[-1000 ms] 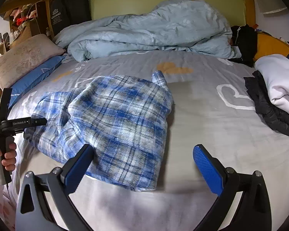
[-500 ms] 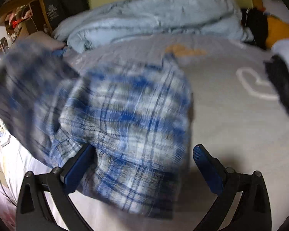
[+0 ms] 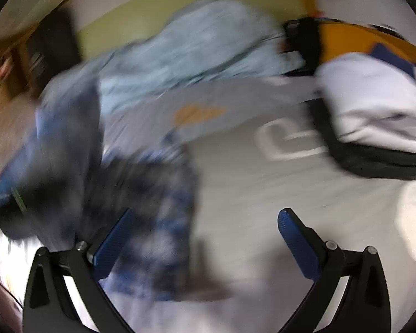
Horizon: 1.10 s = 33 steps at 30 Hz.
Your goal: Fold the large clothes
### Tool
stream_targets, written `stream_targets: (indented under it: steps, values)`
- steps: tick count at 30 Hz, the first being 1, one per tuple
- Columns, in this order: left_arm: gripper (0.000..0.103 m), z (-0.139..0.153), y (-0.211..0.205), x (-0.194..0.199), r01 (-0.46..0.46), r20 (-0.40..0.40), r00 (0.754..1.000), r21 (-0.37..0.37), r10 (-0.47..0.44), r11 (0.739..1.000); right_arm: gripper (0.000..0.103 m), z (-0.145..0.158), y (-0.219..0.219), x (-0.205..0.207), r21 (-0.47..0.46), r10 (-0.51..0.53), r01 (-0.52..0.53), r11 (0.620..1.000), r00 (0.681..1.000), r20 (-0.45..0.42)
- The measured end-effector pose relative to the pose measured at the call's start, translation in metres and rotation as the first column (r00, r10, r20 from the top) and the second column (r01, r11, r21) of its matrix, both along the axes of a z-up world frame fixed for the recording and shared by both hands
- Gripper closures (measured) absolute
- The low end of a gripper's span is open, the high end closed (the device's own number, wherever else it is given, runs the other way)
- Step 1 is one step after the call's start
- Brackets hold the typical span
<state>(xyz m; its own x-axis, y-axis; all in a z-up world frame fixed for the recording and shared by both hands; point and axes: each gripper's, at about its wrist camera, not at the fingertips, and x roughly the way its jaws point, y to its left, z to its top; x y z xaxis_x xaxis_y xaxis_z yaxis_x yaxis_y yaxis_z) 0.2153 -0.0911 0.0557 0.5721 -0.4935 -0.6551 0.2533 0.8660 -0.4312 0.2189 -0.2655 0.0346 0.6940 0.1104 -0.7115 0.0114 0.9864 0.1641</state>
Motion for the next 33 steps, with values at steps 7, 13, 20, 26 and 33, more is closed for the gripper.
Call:
stream_targets:
  steps: [7,13,20,26,33]
  values:
    - [0.095,-0.058,-0.037,-0.004,0.056,-0.077,0.996,0.104,-0.048,0.993,0.000,0.016,-0.081,0.004,0.192,-0.196,0.195,0.962,0.981,-0.013]
    - [0.089,-0.067,-0.034,-0.020,0.043,-0.046,0.998,0.109,-0.038,0.993,0.000,0.015,-0.072,0.001,0.153,-0.167,0.166,0.974,0.986,-0.007]
    - [0.044,-0.043,-0.027,-0.068,0.119,0.029,0.992,0.110,-0.123,0.987,0.000,0.028,-0.051,-0.009,0.064,-0.085,0.079,0.995,0.992,0.089]
    - [0.044,-0.033,0.005,-0.097,0.079,0.053,0.995,0.069,-0.083,0.994,0.000,0.030,-0.035,-0.012,0.087,0.002,-0.013,0.996,0.992,0.125]
    - [0.043,-0.028,0.051,-0.107,-0.062,0.101,0.994,0.102,0.052,0.993,0.000,0.021,0.001,-0.015,0.205,0.271,-0.285,0.937,0.958,0.091]
